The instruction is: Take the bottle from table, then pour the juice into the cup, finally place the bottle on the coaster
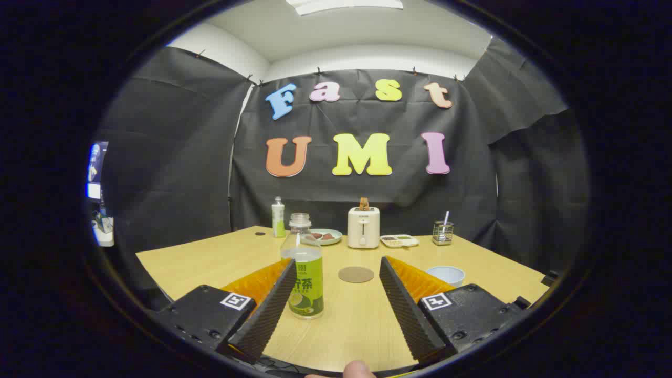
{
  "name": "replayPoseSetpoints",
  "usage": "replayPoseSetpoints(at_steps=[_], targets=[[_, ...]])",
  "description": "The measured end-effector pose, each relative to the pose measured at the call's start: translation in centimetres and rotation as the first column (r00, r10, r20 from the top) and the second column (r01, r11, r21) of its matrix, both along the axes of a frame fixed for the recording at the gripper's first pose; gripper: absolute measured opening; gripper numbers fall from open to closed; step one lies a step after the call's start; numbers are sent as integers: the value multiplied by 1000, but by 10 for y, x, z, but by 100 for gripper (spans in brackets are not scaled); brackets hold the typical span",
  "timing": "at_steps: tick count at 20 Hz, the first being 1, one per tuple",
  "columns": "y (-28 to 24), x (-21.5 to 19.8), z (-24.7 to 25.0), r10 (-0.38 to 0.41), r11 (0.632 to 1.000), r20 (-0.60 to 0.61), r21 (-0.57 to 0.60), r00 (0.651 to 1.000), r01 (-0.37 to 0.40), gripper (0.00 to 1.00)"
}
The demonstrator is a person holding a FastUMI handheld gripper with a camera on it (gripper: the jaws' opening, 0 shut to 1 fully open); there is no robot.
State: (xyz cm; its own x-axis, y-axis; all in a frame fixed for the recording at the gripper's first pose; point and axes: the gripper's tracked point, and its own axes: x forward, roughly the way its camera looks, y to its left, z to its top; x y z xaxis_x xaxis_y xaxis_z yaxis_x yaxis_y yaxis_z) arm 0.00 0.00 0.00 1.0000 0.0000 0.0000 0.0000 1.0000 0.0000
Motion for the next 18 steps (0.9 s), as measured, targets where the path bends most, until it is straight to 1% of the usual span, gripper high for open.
replayPoseSetpoints(at_steps=[10, 18], targets=[[-5, 0, -3, -21, 1000, -9, 5, 1000, 21, 100], [0, 0, 1, -15, 1000, -4, -3, 1000, 15, 100]])
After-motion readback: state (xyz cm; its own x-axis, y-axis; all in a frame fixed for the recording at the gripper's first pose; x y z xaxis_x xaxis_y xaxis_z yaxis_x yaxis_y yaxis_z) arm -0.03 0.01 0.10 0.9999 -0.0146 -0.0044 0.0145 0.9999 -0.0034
